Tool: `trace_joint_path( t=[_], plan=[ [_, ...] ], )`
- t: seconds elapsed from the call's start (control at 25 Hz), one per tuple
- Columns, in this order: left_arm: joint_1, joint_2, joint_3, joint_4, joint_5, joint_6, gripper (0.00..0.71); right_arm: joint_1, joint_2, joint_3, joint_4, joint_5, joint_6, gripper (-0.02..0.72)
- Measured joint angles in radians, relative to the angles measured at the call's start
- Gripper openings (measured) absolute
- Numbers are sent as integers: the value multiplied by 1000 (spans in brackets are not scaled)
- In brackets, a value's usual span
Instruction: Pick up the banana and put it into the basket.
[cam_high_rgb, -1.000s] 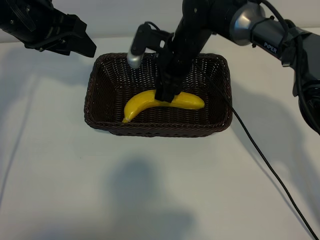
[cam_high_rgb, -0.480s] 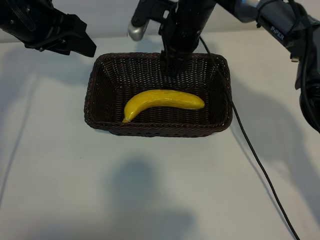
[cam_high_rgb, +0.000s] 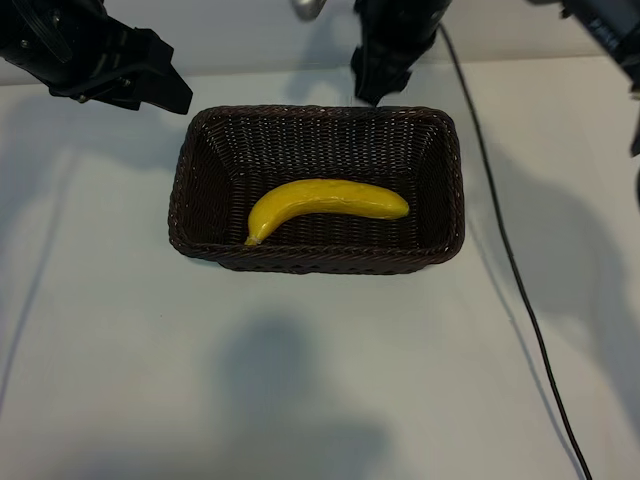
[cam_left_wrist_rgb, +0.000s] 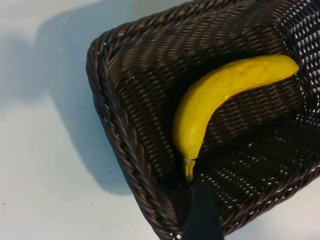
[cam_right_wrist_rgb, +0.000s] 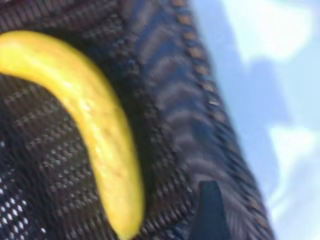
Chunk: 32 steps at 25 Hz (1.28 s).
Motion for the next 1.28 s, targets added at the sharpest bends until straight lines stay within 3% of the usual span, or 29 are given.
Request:
trace_joint_path(
  t=[0.6, 0.96, 1.28],
  plan=[
    [0, 0, 0, 0, 0, 2, 587, -45, -118, -2, 17, 2, 136, 547],
    [0, 0, 0, 0, 0, 4, 587, -45, -175, 135, 2, 1, 148, 547],
    [0, 0, 0, 0, 0, 7, 587, -79, -220, 161, -14, 2, 219, 547]
  ],
)
